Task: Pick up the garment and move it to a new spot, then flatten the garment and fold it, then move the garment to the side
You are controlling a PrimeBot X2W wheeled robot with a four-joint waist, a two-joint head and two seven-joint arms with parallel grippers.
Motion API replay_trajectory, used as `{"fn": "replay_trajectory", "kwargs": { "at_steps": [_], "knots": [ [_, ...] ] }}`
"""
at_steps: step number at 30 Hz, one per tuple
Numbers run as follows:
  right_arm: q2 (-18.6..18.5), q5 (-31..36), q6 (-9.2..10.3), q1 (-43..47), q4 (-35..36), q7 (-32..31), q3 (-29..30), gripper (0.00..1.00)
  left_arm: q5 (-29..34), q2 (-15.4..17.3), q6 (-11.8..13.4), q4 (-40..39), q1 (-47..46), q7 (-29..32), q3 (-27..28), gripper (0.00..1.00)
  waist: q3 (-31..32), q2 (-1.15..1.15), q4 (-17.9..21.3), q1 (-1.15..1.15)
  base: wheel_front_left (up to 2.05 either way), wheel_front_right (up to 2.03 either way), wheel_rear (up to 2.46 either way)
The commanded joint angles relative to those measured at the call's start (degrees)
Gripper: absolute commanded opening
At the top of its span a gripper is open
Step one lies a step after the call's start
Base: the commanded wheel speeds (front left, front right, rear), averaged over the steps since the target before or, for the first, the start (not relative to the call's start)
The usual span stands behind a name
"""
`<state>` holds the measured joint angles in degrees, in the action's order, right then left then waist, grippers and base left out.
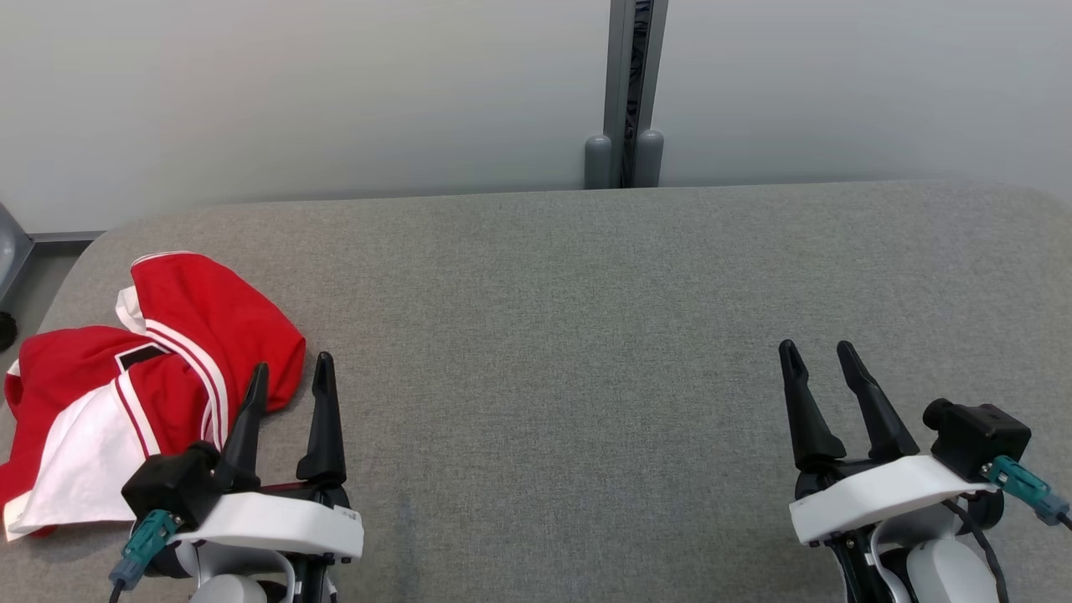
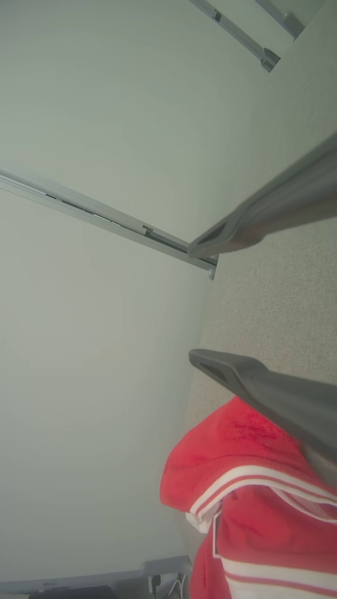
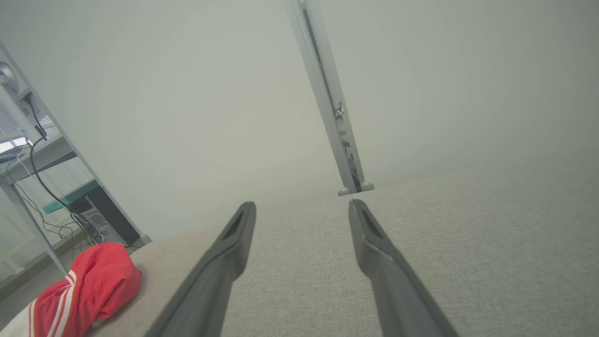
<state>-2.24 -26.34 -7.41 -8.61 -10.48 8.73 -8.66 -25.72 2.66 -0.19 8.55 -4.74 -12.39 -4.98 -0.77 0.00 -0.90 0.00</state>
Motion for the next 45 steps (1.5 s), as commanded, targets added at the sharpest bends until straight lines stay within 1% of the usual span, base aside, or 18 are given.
{"fn": "replay_trajectory", "kwargs": {
  "at_steps": [1,9,15,19,33,45],
  "knots": [
    [-0.6,1.4,-0.12,-0.1,0.0,0.8,-0.3,1.0,1.5,0.2,-0.1,-0.2,0.4,-0.4,0.3,1.0,0.0,0.0,0.0,0.0,0.0,0.0,0.0],
    [-0.7,3.7,-0.12,0.3,-1.6,2.2,0.0,1.0,4.1,0.3,-0.3,0.5,1.0,-1.0,0.9,1.0,0.4,0.0,0.1,0.0,0.0,0.0,0.0],
    [-0.7,5.4,-0.13,0.5,-2.6,3.3,-0.8,1.0,5.7,0.3,-0.6,2.0,1.6,-1.4,1.5,1.0,0.9,0.0,0.2,0.0,0.0,0.0,0.0],
    [-0.8,7.7,-0.13,0.5,-3.0,4.2,-1.8,1.0,8.0,0.3,-0.9,2.4,1.6,-1.8,1.9,1.0,1.1,0.0,0.2,0.0,0.0,0.0,0.0],
    [-0.9,12.8,-0.13,0.0,-4.4,6.6,-1.7,1.0,13.1,0.3,-0.2,3.6,1.8,-2.8,2.3,1.0,0.9,0.0,0.1,0.0,0.0,0.0,0.0],
    [-0.9,12.8,-0.13,0.2,-4.4,6.6,-1.5,1.0,12.5,0.3,-0.2,4.2,1.2,-2.8,2.3,1.0,0.7,0.0,0.0,0.0,0.0,0.0,0.0]
  ]
}}
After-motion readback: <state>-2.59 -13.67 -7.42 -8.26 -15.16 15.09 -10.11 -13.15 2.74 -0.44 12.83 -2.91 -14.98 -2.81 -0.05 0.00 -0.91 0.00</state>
